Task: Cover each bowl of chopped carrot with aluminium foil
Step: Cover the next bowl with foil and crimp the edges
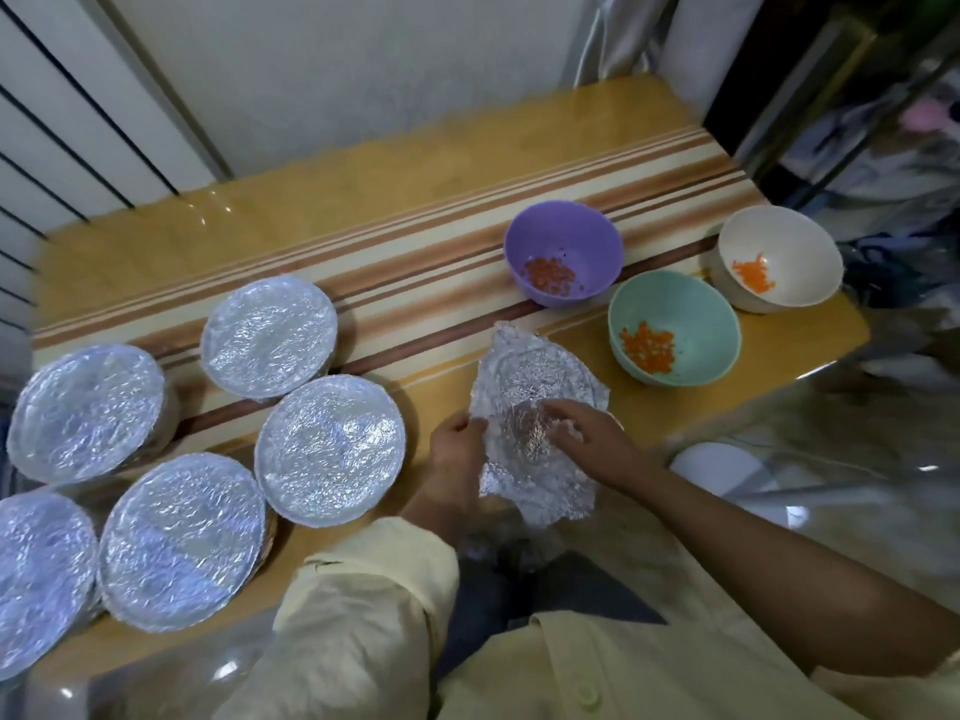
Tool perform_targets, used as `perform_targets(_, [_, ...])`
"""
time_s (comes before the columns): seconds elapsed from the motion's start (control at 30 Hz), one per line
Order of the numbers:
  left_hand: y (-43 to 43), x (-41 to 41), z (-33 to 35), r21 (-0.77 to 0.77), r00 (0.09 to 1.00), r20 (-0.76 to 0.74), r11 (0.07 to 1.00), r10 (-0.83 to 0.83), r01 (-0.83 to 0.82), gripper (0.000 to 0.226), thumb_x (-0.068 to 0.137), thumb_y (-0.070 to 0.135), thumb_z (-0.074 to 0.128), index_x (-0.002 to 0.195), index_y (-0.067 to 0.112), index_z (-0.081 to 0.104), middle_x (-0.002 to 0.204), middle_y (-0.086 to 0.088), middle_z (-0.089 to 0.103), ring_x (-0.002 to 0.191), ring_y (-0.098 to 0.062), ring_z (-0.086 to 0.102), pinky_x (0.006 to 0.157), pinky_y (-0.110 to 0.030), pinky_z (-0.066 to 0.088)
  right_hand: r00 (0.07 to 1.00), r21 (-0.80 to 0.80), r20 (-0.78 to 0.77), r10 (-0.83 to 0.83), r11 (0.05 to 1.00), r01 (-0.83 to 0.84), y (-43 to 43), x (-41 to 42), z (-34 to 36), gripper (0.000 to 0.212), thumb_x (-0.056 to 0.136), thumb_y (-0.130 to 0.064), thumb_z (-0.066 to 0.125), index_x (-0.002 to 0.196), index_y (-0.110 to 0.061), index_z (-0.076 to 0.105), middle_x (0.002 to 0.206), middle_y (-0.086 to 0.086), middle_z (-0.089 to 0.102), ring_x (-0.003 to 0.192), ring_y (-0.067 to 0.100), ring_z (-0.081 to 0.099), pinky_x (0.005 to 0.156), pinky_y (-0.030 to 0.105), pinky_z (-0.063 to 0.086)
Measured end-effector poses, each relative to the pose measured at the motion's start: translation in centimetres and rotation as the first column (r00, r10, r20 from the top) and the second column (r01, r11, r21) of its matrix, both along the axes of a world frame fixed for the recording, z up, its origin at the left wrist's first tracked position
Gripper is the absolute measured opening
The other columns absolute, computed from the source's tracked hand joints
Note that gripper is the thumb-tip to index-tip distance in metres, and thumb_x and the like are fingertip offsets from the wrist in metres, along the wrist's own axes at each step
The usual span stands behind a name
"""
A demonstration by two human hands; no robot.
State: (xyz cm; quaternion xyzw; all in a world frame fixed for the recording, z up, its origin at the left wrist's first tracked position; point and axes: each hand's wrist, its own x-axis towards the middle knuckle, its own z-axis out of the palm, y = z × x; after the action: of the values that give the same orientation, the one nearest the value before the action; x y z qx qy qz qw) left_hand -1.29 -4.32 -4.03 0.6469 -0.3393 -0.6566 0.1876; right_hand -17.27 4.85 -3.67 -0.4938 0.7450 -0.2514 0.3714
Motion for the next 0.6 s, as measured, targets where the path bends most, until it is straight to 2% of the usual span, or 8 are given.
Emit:
perform_targets(0.07, [-1.1, 0.5, 0.9, -0.046, 1.0, -0.014, 0.999, 0.017, -0.018, 0.022, 0.097, 0.008, 0.05, 0.077, 0.012, 0.06, 0.07, -0.005, 0.054, 0.062, -0.02, 0.047, 0.055, -0.028, 0.038, 0.994, -0.111, -0.054, -0.099, 0.99, 0.092, -0.4, 0.3, 0.8, 0.045, 0.095, -0.021, 0.057, 0.138, -0.011, 0.046, 0.139, 0.007, 0.048, 0.128, 0.019, 0.044, 0.104, 0.029, 0.035])
perform_targets(0.17, [-2.3, 1.0, 1.9, -0.075, 0.999, -0.041, 0.997, 0.006, -0.009, 0.024, 0.088, 0.022, 0.051, 0.07, 0.012, 0.064, 0.067, -0.006, 0.055, 0.066, -0.023, 0.047, 0.063, -0.036, 0.041, 0.956, -0.199, 0.03, -0.292, 0.936, 0.292, -1.3, 0.9, 2.8, 0.057, 0.094, -0.023, 0.058, 0.143, -0.008, 0.034, 0.135, -0.008, 0.037, 0.122, 0.002, 0.032, 0.096, 0.006, 0.024])
perform_targets(0.23, [-2.8, 0.9, 2.5, -0.049, 0.993, -0.095, 0.996, 0.068, -0.073, 0.022, 0.071, 0.026, 0.052, 0.054, 0.017, 0.064, 0.062, -0.007, 0.049, 0.073, -0.024, 0.041, 0.068, -0.042, 0.035, 0.908, -0.154, 0.176, -0.379, 0.901, 0.406, -2.4, 0.9, 3.8, 0.067, 0.093, -0.025, 0.059, 0.147, -0.007, 0.022, 0.13, -0.011, 0.027, 0.119, -0.003, 0.025, 0.087, -0.002, 0.021])
perform_targets(0.3, [-3.0, 0.4, 2.9, -0.028, 0.978, -0.169, 0.991, 0.121, -0.128, 0.023, 0.068, 0.019, 0.05, 0.047, 0.018, 0.058, 0.06, -0.006, 0.045, 0.074, -0.022, 0.04, 0.07, -0.04, 0.034, 0.796, -0.027, 0.38, -0.472, 0.854, 0.519, -3.8, 0.3, 4.4, 0.072, 0.092, -0.024, 0.062, 0.147, -0.007, 0.019, 0.129, -0.008, 0.033, 0.117, 0.002, 0.034, 0.087, 0.011, 0.031])
perform_targets(0.37, [-3.2, -0.1, 3.0, 0.029, 0.949, -0.259, 0.984, 0.178, -0.177, 0.029, 0.084, 0.013, 0.052, 0.056, 0.02, 0.054, 0.058, -0.001, 0.044, 0.063, -0.019, 0.041, 0.062, -0.034, 0.036, 0.644, 0.11, 0.555, -0.527, 0.814, 0.571, -4.9, -0.9, 4.7, 0.073, 0.086, -0.027, 0.069, 0.142, -0.004, 0.027, 0.124, 0.002, 0.05, 0.101, 0.009, 0.053, 0.08, 0.026, 0.044])
perform_targets(0.43, [-3.4, -0.8, 2.5, 0.084, 0.924, -0.333, 0.982, 0.187, -0.168, 0.028, 0.097, 0.015, 0.047, 0.069, 0.018, 0.051, 0.062, 0.0, 0.046, 0.06, -0.014, 0.042, 0.059, -0.028, 0.038, 0.606, 0.167, 0.592, -0.53, 0.817, 0.552, -4.9, -2.5, 4.3, 0.077, 0.071, -0.04, 0.078, 0.129, -0.004, 0.043, 0.102, 0.003, 0.059, 0.08, 0.011, 0.058, 0.064, 0.025, 0.049])
perform_targets(0.5, [-3.1, -1.5, 2.6, 0.084, 0.938, -0.323, 0.99, 0.131, -0.109, 0.028, 0.099, 0.016, 0.045, 0.071, 0.018, 0.052, 0.063, 0.001, 0.047, 0.06, -0.013, 0.041, 0.059, -0.027, 0.037, 0.647, 0.169, 0.576, -0.499, 0.848, 0.503, -4.5, -3.8, 4.9, 0.059, 0.07, -0.038, 0.08, 0.113, -0.005, 0.057, 0.084, -0.003, 0.06, 0.065, 0.01, 0.06, 0.055, 0.021, 0.048])
perform_targets(0.6, [-2.5, -2.6, 2.9, -0.01, 0.979, -0.203, 1.0, 0.02, -0.023, 0.032, 0.098, 0.009, 0.045, 0.068, 0.015, 0.055, 0.06, 0.001, 0.054, 0.06, -0.015, 0.048, 0.062, -0.029, 0.043, 0.613, 0.142, 0.626, -0.482, 0.843, 0.518, -4.2, -6.0, 5.3, 0.021, 0.085, -0.012, 0.069, 0.103, -0.003, 0.067, 0.089, 0.003, 0.073, 0.079, 0.013, 0.071, 0.072, 0.027, 0.057])
